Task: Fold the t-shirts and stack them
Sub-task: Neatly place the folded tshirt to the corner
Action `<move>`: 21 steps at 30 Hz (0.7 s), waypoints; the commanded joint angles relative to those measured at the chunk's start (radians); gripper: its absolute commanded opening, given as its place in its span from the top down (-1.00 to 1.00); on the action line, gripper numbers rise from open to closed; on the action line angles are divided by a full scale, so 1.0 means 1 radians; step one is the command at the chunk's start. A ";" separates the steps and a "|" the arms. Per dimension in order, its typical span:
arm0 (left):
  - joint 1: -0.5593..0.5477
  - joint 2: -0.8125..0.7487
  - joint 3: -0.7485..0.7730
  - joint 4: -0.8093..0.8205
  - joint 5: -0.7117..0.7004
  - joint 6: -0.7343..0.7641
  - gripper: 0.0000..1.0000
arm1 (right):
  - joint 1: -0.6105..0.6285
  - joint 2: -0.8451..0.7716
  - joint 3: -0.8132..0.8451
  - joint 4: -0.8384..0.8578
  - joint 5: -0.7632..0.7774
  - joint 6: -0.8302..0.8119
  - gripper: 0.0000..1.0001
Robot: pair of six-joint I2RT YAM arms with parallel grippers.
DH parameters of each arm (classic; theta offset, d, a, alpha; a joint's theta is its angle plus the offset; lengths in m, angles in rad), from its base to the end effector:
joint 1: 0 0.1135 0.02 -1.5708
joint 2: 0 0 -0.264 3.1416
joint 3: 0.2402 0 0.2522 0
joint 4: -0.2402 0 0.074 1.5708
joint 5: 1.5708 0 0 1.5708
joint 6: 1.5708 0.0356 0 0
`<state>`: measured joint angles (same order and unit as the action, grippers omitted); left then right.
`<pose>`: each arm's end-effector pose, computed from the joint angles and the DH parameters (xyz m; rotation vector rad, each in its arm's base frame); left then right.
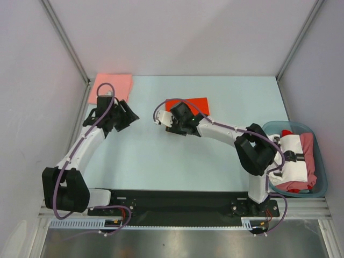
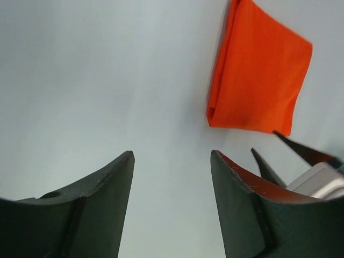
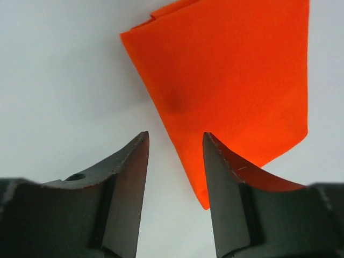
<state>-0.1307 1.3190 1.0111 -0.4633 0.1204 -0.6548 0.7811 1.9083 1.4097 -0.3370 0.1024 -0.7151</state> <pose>0.2813 -0.0413 0.2759 -0.5617 2.3299 -0.5209 0.3041 0.2964 0.2170 -1.5993 1.7930 -0.0925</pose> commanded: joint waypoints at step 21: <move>0.206 0.014 -0.149 0.135 0.228 -0.118 -0.34 | 0.119 0.276 0.018 0.313 0.247 -0.193 0.15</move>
<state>0.0578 1.3243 0.8726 -0.3573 0.3080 -0.7532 0.9039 2.1384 1.4101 -0.0551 0.3191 -0.8795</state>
